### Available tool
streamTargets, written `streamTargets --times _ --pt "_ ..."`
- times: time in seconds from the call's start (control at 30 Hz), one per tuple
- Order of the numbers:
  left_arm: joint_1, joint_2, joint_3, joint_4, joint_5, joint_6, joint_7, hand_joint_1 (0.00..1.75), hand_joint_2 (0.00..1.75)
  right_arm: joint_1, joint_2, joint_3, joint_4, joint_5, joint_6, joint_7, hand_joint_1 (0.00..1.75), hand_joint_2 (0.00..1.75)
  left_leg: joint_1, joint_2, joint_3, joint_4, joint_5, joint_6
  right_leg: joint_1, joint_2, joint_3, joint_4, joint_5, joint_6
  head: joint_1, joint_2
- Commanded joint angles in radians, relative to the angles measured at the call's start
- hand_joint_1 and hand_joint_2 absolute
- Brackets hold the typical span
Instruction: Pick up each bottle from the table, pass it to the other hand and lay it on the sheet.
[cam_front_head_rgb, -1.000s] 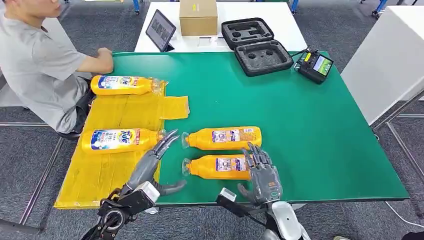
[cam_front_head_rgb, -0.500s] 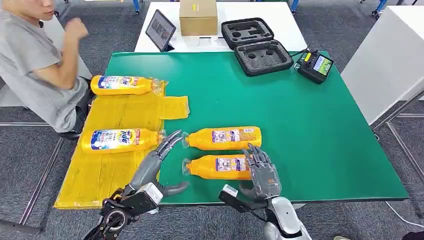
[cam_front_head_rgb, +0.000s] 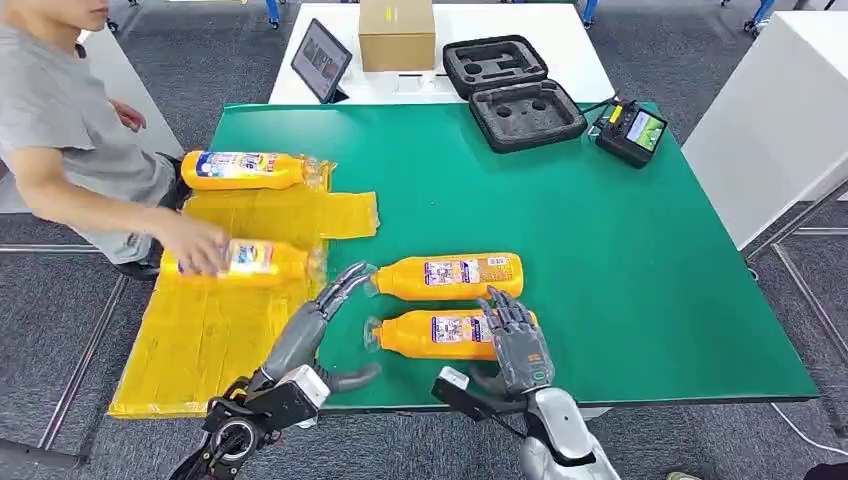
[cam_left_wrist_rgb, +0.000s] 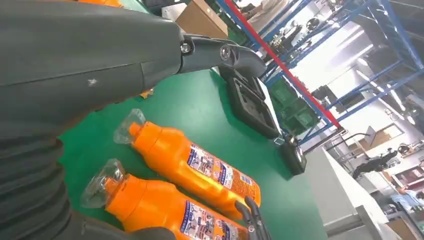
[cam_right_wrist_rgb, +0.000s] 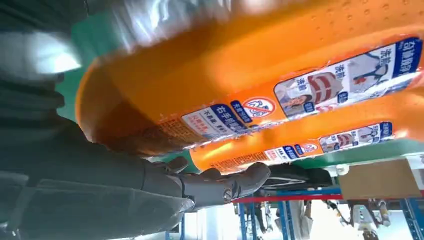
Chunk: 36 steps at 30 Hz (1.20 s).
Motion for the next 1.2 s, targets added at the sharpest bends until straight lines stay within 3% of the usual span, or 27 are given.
streamTargets --times 0.03,0.2,0.27,0.77,0.83,1.0,1.07,1.2 --pt "-0.038 -0.004 -0.001 0.071 -0.006 0.002 0.002 0.00 1.75 -0.070 0.014 -0.015 0.162 -0.026 0.029 -0.019 1.73 1.75 0.001 0.000 0.003 -0.001 0.000 -0.001 0.001 0.001 0.003 -0.001 0.000 -0.001 0.000 0.000" --pt "-0.042 -0.005 -0.001 0.072 -0.006 0.003 0.002 0.00 1.75 -0.071 0.013 -0.017 0.167 -0.027 0.028 -0.017 1.64 1.75 0.001 -0.002 0.004 -0.001 0.000 -0.002 0.001 0.000 0.004 -0.001 -0.001 -0.001 0.000 0.000" --pt "-0.055 -0.007 -0.001 0.086 -0.006 0.003 0.001 0.00 1.75 -0.081 0.011 -0.023 0.187 -0.027 0.028 -0.009 1.75 1.75 0.001 -0.001 0.004 -0.001 -0.001 -0.002 0.001 0.000 0.004 -0.001 0.000 -0.002 0.000 0.000" --pt "-0.077 -0.003 -0.005 0.104 -0.007 0.001 0.001 0.00 1.75 -0.088 0.008 -0.032 0.208 -0.025 0.042 -0.004 1.75 1.75 0.001 -0.001 0.006 -0.001 0.000 -0.001 0.001 -0.001 0.006 -0.001 0.000 -0.001 0.000 0.000" --pt "-0.084 -0.004 -0.003 0.112 0.004 0.005 -0.003 0.00 1.75 -0.101 0.019 -0.047 0.229 -0.100 0.079 -0.072 1.75 1.75 0.001 -0.002 0.007 -0.001 0.000 -0.001 0.001 -0.001 0.007 -0.001 0.000 -0.001 0.000 0.000" --pt "-0.082 -0.027 0.030 0.072 0.065 0.072 -0.063 0.00 1.75 -0.119 0.054 -0.120 0.247 -0.466 0.280 -0.351 1.75 1.75 0.002 -0.001 0.009 -0.001 0.000 -0.002 0.002 0.001 0.008 -0.002 0.001 -0.002 0.000 0.000" --pt "-0.080 -0.030 0.033 0.064 0.073 0.078 -0.066 0.00 1.75 -0.118 0.057 -0.123 0.242 -0.488 0.293 -0.365 1.75 1.75 0.002 0.005 0.009 0.000 -0.001 -0.002 0.002 0.005 0.007 -0.001 0.002 -0.004 0.000 0.000" --pt "-0.080 -0.030 0.033 0.064 0.073 0.078 -0.066 0.00 1.75 -0.118 0.057 -0.123 0.242 -0.488 0.293 -0.365 1.75 1.75 0.002 0.002 0.010 -0.001 0.000 -0.002 0.002 0.003 0.008 -0.002 0.002 -0.004 0.000 0.000"
